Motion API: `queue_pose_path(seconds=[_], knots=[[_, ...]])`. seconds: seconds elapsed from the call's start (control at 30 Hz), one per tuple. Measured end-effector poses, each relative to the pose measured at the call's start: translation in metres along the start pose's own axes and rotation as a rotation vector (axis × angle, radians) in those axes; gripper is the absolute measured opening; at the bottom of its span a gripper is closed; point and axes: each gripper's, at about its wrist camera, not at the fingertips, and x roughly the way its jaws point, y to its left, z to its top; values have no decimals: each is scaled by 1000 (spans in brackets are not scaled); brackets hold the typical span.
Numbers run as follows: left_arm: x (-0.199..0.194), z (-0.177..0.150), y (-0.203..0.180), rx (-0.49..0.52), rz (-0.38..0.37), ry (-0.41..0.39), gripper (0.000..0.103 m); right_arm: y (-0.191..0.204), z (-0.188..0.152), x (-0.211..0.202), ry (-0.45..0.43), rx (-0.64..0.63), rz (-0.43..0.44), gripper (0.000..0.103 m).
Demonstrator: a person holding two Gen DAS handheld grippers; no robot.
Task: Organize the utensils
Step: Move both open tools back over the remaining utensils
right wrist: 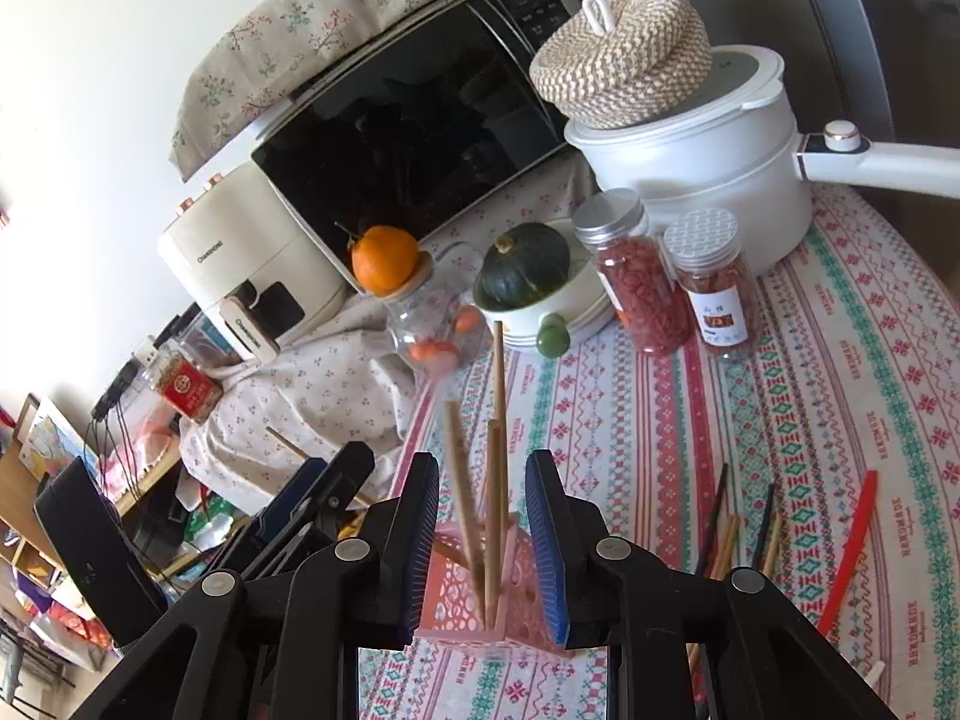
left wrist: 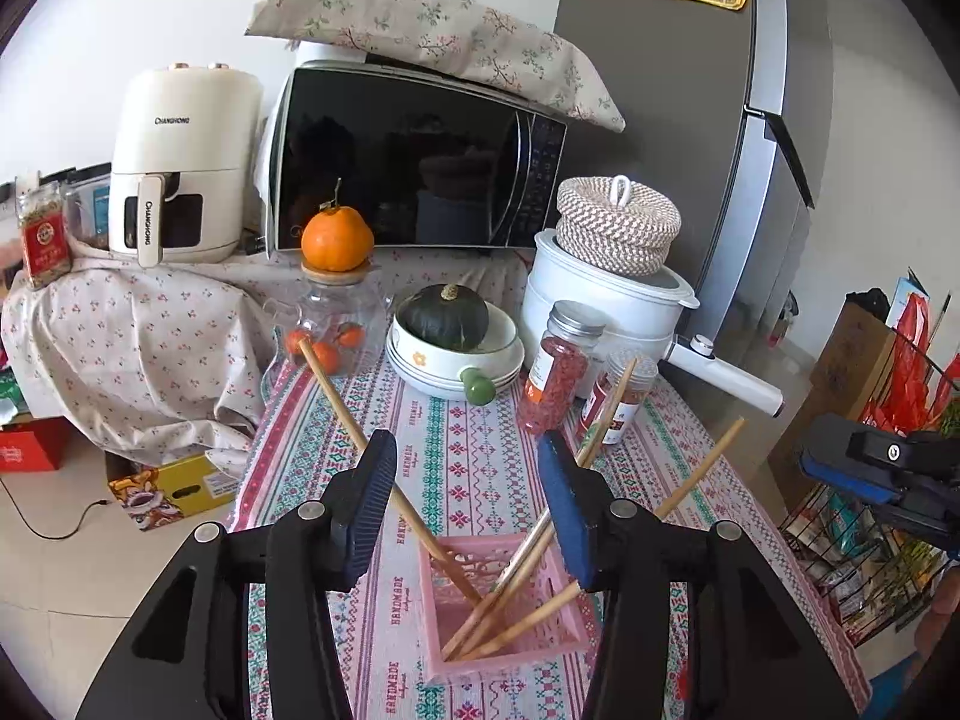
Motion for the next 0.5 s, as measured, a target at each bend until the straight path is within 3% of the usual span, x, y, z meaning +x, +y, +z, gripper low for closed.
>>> queue_pose_path(seconds=[0.37, 0.5], knots=[[-26, -17, -8, 14, -45, 167, 81, -15, -1, -30, -5, 30, -48, 46], [-30, -27, -18, 43, -67, 228, 86, -25, -5, -35, 19, 39, -89, 57]])
